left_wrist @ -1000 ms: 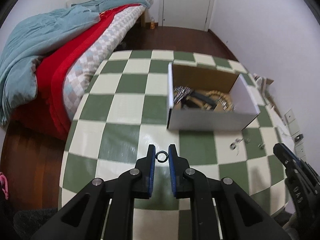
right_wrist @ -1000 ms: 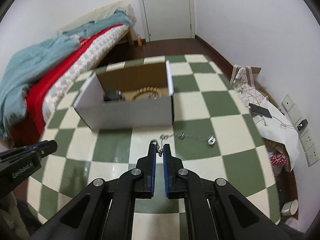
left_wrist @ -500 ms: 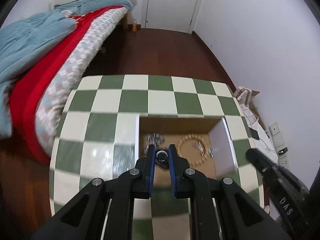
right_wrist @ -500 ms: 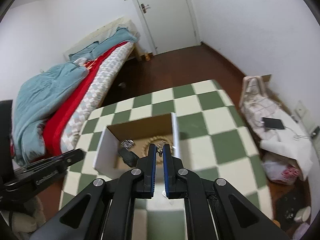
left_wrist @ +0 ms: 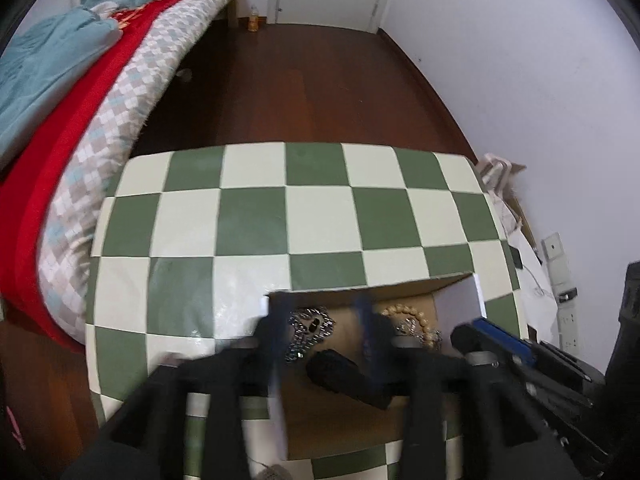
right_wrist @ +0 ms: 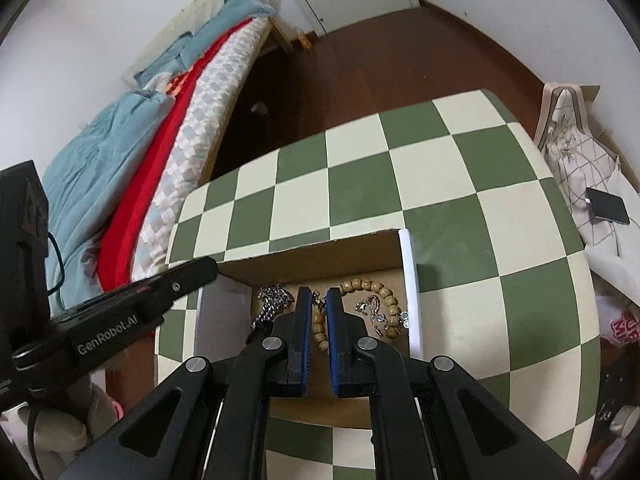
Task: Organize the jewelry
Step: 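Lower both grippers into the white box with the ring and pendant, then open both grippers to drop the ring and pendant into the box, then withdraw both grippers from the box toward the remaining pieces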
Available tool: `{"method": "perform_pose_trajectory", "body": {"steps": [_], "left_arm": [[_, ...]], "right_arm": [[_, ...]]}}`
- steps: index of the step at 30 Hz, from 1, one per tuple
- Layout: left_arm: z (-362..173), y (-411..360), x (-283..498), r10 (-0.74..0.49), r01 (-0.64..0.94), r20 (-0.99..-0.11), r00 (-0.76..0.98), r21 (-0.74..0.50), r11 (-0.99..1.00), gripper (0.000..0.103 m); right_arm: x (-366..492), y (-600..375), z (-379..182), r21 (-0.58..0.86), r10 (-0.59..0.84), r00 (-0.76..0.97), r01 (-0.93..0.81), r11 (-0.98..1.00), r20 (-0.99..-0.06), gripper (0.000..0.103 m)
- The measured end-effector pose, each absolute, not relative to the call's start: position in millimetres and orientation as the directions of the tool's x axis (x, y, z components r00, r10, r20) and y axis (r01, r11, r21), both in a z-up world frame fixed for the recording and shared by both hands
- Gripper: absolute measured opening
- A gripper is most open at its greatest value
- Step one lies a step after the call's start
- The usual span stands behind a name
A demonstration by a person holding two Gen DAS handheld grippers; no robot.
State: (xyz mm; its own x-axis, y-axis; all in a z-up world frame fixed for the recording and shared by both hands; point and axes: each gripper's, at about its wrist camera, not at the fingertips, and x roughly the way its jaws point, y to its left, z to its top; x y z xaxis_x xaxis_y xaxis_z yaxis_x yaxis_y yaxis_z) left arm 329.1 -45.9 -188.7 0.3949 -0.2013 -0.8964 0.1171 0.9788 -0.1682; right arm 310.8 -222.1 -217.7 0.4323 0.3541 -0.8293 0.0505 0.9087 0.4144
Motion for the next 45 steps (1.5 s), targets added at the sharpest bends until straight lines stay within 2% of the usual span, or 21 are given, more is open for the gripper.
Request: {"method": "perform_pose_trajectory", "body": {"steps": [1,3,4,7,8,10,12,16,22,30,45], "left_arm": [[-187,-43,329,-0.196,0.108,-0.893,0.406,-0.165,0.98,0.075],[-182,-35,326,-0.182,0.083,-0.885,0.427,-0.162,0.983,0.078],[-181,-32,327,-0.173,0.076,-0.887,0.428,-0.155,0.985,0.079],[-177,-25,320,-0.111,0.054,-0.887,0.449,-0.097,0.994,0.099],[-176,-24,317,-0.087,0.05,-0.885,0.457,-0.072,0.996,0.101],[-176,-22,309,-0.033,0.039,-0.879,0.477,-0.017,0.999,0.102],[-179,-20,299,0.008,0.03,-0.873,0.487,0.025,0.999,0.102],[-189,-17,281,0.075,0.0,-0.873,0.483,0.086,0.996,0.102],[-190,-12,259,0.107,-0.036,-0.865,0.491,0.102,0.994,0.102],[-157,-15,226,0.108,-0.047,-0.817,0.567,0.099,0.994,0.102],[-97,-31,163,0.023,-0.001,-0.742,0.67,0.03,1.0,0.102]], "right_arm": [[310,-222,-217,0.416,0.355,0.433,0.052,0.908,-0.829,0.03],[308,-221,-214,0.397,0.336,0.434,0.057,0.916,-0.836,0.045],[307,-222,-212,0.395,0.333,0.437,0.057,0.917,-0.835,0.048],[302,-223,-208,0.379,0.313,0.441,0.068,0.923,-0.841,0.055],[300,-223,-205,0.36,0.293,0.445,0.072,0.93,-0.846,0.058],[296,-221,-201,0.287,0.224,0.447,0.079,0.955,-0.866,0.079],[289,-217,-198,0.202,0.148,0.446,0.075,0.977,-0.883,0.091],[278,-208,-199,0.068,0.032,0.431,0.068,0.995,-0.902,0.102],[257,-206,-196,-0.022,-0.049,0.444,0.066,0.998,-0.895,0.103],[232,-210,-177,-0.05,-0.082,0.485,0.08,0.996,-0.871,0.103],[163,-218,-103,-0.044,-0.109,0.633,0.117,0.992,-0.766,0.103]]}}
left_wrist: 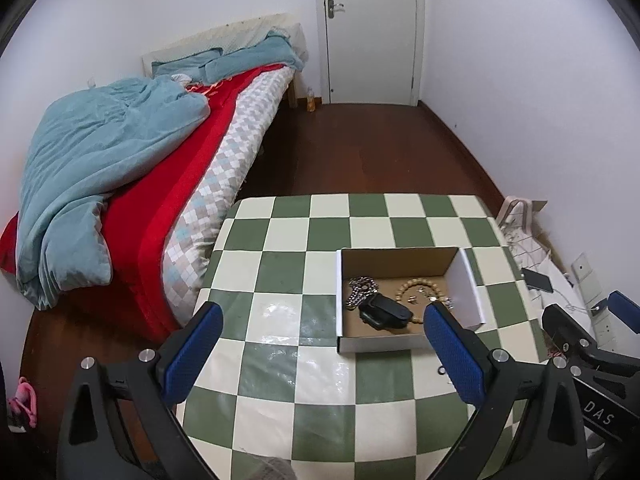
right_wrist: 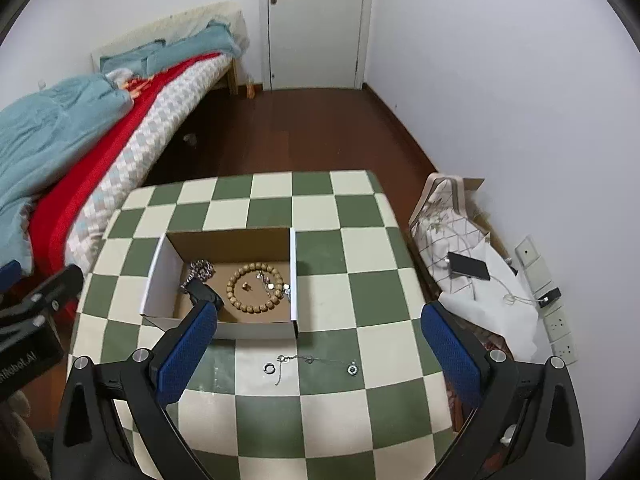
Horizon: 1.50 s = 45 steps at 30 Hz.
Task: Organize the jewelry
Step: 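Withdraw both grippers from the box toward the remaining pieces, then grasp a small round silver charm from the table with the right gripper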
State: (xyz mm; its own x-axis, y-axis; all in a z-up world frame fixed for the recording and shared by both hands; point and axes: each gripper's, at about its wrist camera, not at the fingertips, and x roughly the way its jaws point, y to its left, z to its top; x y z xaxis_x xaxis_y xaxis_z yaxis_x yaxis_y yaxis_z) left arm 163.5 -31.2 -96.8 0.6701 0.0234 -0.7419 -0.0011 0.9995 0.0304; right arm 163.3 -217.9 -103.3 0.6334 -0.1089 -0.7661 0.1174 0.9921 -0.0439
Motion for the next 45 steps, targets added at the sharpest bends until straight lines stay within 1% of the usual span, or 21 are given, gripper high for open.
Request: {"method": "perform_pose_trajectory", "body": {"steps": [5,9,13,16,17,18,19,20,21,25,27,31,34,35,36,37,38,39,40,42,45], "left_arm": [[-85,-33,144,0.005,0.003,-0.723,0.691,0.01,1.0,0.102],[-80,-33,131,0.026,-0.023,-0.707,0.707,0.014,1.0,0.102],[-87,-37,120,0.091,-0.067,-0.686,0.722,0.062,0.996,0.102],[-106,-43,118,0.159,-0.097,-0.679,0.716,0.129,0.987,0.102],[-115,-44,118,0.175,-0.101,-0.684,0.708,0.146,0.984,0.102],[-128,-47,121,0.195,-0.107,-0.694,0.693,0.169,0.98,0.102],[-138,-48,123,0.206,-0.109,-0.703,0.681,0.181,0.977,0.102],[-151,-49,127,0.217,-0.11,-0.72,0.659,0.193,0.975,0.102],[-162,-50,130,0.225,-0.113,-0.73,0.645,0.2,0.973,0.102],[-195,-56,139,0.253,-0.117,-0.758,0.601,0.23,0.966,0.102],[-209,-59,145,0.256,-0.11,-0.775,0.578,0.237,0.965,0.102],[-225,-65,153,0.257,-0.095,-0.789,0.557,0.247,0.964,0.102],[-233,-68,158,0.256,-0.087,-0.798,0.546,0.25,0.964,0.102],[-234,-69,159,0.253,-0.085,-0.801,0.543,0.248,0.965,0.102],[-236,-70,160,0.249,-0.082,-0.803,0.541,0.244,0.966,0.102],[-238,-71,161,0.246,-0.079,-0.806,0.539,0.243,0.967,0.102],[-240,-73,162,0.24,-0.072,-0.81,0.535,0.239,0.968,0.102],[-241,-75,163,0.236,-0.067,-0.813,0.533,0.237,0.969,0.102],[-243,-78,164,0.224,-0.056,-0.818,0.53,0.23,0.972,0.102],[-246,-86,165,0.198,-0.03,-0.829,0.524,0.214,0.976,0.102],[-252,-100,168,0.164,0.012,-0.841,0.516,0.198,0.98,0.102]], "right_arm": [[140,-218,-83,-0.036,-0.108,0.668,0.12,0.992,-0.736,0.103],[124,-219,-73,-0.026,-0.104,0.691,0.122,0.992,-0.716,0.103],[110,-226,-71,0.023,-0.064,0.709,0.113,0.993,-0.702,0.103],[103,-242,-91,0.034,-0.07,0.688,0.136,0.99,-0.722,0.102],[103,-248,-102,0.042,-0.063,0.671,0.14,0.989,-0.738,0.1],[104,-252,-111,0.049,-0.057,0.657,0.142,0.989,-0.752,0.089],[107,-261,-128,0.057,-0.05,0.626,0.15,0.987,-0.778,0.074],[110,-268,-144,0.062,-0.045,0.6,0.158,0.986,-0.799,0.07],[112,-274,-157,0.07,-0.039,0.585,0.163,0.984,-0.81,0.068],[126,-298,-218,0.119,0.003,0.543,0.178,0.977,-0.84,0.068],[135,-306,-246,0.135,0.02,0.53,0.179,0.975,-0.848,0.064],[151,-303,-277,0.133,0.035,0.527,0.149,0.98,-0.849,0.061],[162,-292,-290,0.113,0.04,0.532,0.106,0.988,-0.846,0.061],[166,-288,-294,0.095,0.027,0.527,0.102,0.99,-0.85,0.06],[167,-283,-294,0.062,0.001,0.536,0.096,0.994,-0.844,0.055],[167,-277,-295,0.025,-0.024,0.546,0.081,0.996,-0.837,0.044],[168,-272,-296,-0.017,-0.06,0.547,0.084,0.996,-0.835,0.037],[168,-271,-294,-0.024,-0.064,0.551,0.079,0.997,-0.832,0.013],[167,-269,-293,-0.033,-0.071,0.55,0.078,0.996,-0.832,0.01],[163,-272,-293,-0.053,-0.096,0.539,0.095,0.994,-0.836,0.01],[153,-294,-292,-0.033,-0.116,0.517,0.166,0.986,-0.848,0.01]]}}
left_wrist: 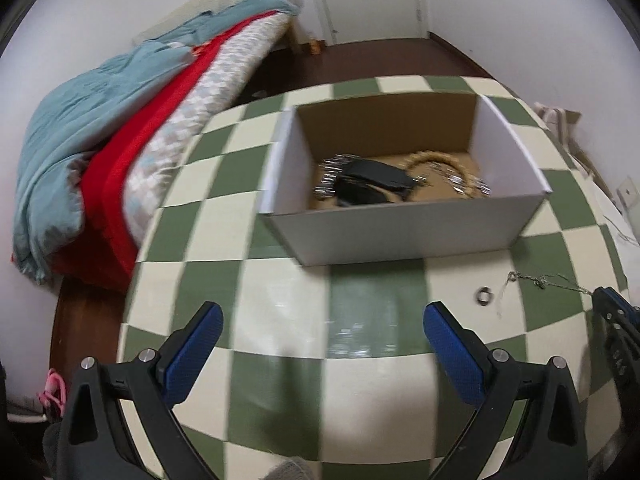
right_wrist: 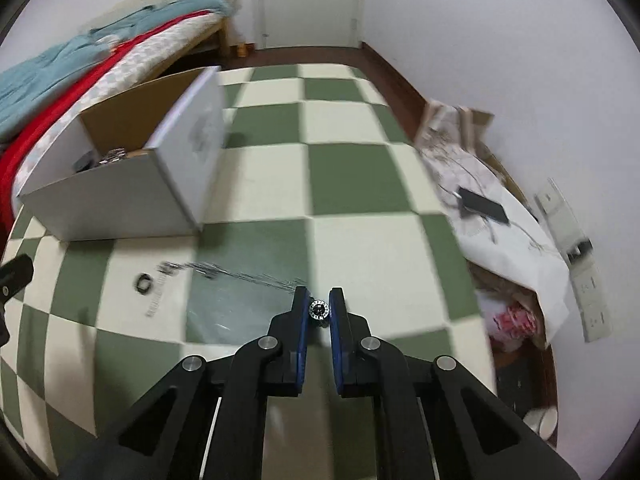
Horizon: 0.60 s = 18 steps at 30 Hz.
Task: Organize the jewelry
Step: 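Grasp a small round silver charm from the table with the right gripper, then grasp a black ring with the left gripper while the right gripper holds the charm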
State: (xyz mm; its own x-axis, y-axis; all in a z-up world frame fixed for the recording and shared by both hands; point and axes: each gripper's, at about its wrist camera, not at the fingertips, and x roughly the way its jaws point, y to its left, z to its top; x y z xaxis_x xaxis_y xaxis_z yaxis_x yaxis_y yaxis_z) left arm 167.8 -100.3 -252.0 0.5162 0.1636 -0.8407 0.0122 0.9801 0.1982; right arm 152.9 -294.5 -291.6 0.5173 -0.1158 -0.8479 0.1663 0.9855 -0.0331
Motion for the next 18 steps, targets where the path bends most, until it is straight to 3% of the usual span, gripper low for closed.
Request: {"method": "perform_pose_trajectory", "body": {"steps": [10,15,18], "left_arm": [[-279,-153,180,0.043,0.183,-0.876,0.481,0.149,0.972,0.101],[-287,-167,184,0.007,0.224,-0.892,0.451,0.121,0.967,0.068],[-286,-169,186,-0.012,0.229,-0.888,0.46,0.105,0.968,0.063]], "right_arm": [[130,-331,-291,0.031,-0.106,0.499,0.258,0.966,-0.86,0.01],[130,-332,-291,0.039,-0.103,0.503,0.264,0.964,-0.858,0.01],[130,-333,-291,0.043,-0.101,0.503,0.265,0.963,-0.859,0.01]]}}
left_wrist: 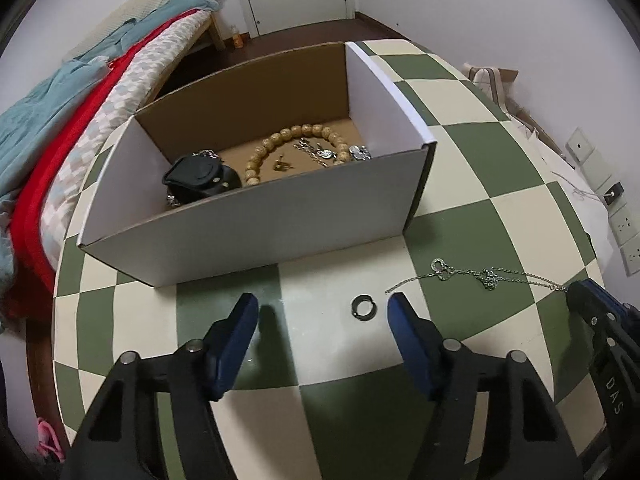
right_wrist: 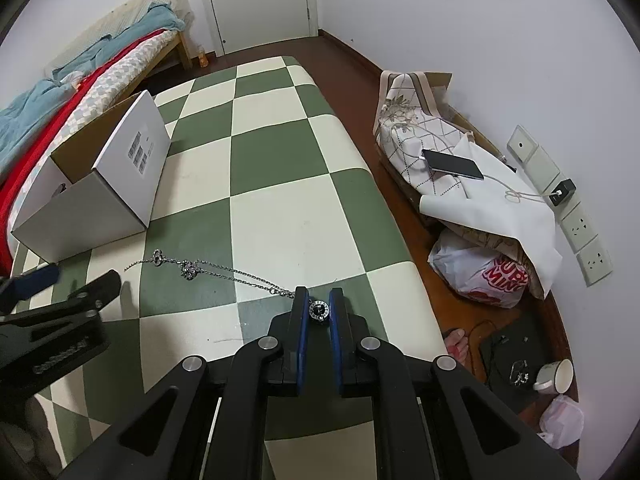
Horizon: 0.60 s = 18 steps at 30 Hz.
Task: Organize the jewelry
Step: 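Grasp a black ring with the left gripper while the right gripper holds the charm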
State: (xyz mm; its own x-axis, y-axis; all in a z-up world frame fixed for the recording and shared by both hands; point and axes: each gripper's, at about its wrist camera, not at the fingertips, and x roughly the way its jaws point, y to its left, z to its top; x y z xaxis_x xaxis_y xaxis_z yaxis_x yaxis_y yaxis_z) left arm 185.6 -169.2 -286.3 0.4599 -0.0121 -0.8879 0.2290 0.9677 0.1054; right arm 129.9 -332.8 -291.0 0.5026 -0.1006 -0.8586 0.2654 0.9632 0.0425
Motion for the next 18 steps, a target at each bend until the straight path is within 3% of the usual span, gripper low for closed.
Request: {"method": "perform_pose_trajectory", "body": {"steps": [1,3,7,18], "left_arm": [[-286,-170,186,-0.02,0.234,-0.887,0.461,0.1,0.967,0.059],[-286,-170,187,-0.046,0.246,-0.887,0.459,0.077,0.966,0.035],[-285,-174,186,-0.059,0.259,-0.887,0.457,0.069,0.963,0.011],[-275,-162,176,-0.058,0.241,-0.88,0.471,0.065,0.968,0.01]], "right_arm": [[130,-333,-291,0.045,-0.099,0.503,0.267,0.963,-0.859,0.01],[130,-333,-291,0.045,-0.1,0.503,0.267,0.963,-0.859,0.01],[130,-333,-291,0.045,-0.1,0.502,0.269,0.962,-0.859,0.01],[129,-333,-278,0.087,-0.07,0.525,0.268,0.959,-0.848,0.01]]}}
